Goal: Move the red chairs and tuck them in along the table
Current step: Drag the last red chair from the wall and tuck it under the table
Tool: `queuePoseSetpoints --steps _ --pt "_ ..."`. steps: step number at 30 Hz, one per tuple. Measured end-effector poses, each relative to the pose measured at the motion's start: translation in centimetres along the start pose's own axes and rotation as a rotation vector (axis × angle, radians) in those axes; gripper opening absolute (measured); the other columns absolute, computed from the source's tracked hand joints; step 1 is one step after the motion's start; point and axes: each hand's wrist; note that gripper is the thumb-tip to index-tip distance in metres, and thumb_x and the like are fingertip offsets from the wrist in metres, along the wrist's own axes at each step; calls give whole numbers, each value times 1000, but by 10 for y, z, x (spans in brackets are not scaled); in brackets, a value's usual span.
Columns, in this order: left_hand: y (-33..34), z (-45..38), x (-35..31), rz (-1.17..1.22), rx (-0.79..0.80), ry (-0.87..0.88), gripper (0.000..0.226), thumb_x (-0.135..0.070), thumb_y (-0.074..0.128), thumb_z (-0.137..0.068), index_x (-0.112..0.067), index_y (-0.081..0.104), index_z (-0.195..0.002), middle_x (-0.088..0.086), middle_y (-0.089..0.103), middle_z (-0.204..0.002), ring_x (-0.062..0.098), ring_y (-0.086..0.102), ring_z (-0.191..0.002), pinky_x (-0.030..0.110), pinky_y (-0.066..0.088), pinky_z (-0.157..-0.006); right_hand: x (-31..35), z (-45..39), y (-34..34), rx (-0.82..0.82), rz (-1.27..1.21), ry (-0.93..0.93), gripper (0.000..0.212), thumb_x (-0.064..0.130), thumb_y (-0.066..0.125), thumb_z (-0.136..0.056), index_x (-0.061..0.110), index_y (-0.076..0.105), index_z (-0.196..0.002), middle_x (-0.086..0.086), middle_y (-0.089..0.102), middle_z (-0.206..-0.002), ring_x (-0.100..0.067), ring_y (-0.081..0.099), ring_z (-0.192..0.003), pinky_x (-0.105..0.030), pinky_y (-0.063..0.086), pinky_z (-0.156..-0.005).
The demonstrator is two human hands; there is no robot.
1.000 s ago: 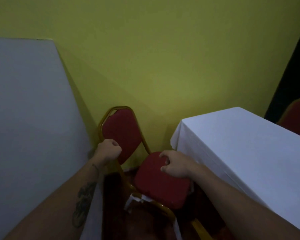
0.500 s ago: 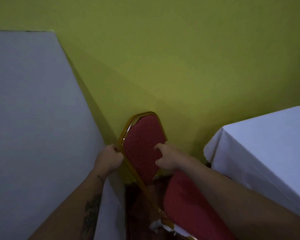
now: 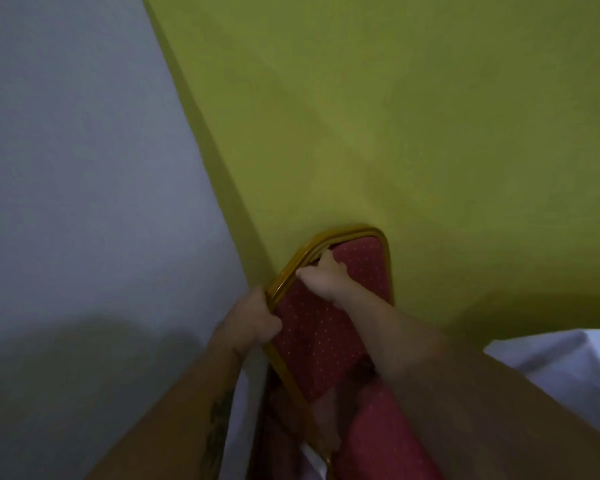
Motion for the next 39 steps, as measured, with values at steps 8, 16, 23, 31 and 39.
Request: queuePoseSetpoints --steps 8,16,23,31,39 --pt "-15 -28 19 33 117 -5 23 -7 79 -76 -16 61 -87 -5 61 -79 18 62 -84 23 41 -63 18 -19 26 -55 -101 149 122 62 74 -81 10 -2 -159 -37 -11 -163 -60 11 -150 -57 27 -120" --pt "-23 -33 68 238 361 82 45 31 32 -77 -4 61 -79 14 64 -71 15 65 -55 22 47 -50 4 4 54 -172 -94 110 91 45 76 -78 16 17 -142 -28 11 -159 -57 25 -145 -56 42 -109" --pt "-54 -41 38 283 130 147 23 2 43 -95 -12 61 -93 12 64 -93 17 57 -65 24 36 -53 -15 49 73 -177 -64 66 98 44 72 -77 25 6 -147 -23 22 -153 -50 39 -135 -55 42 -110" --pt "-28 -7 -42 149 361 320 27 -33 49 -102 -11 62 -110 5 65 -101 18 62 -83 36 48 -81 -57 134 103 -217 -198 30 121 40 80 -74 23 -2 -160 -18 23 -160 -44 36 -144 -48 36 -116" --pt "8 60 -66 -237 310 385 24 -10 57 -90 -4 57 -66 11 56 -66 23 55 -57 31 49 -50 -102 193 105 -154 -141 39 125 44 79 -78 27 -8 -166 -11 7 -173 -37 19 -156 -45 27 -121"
Point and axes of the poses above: each hand's wrist, its own z-axis away from the middle knuckle, its own y-axis out of the palm, x = y × z
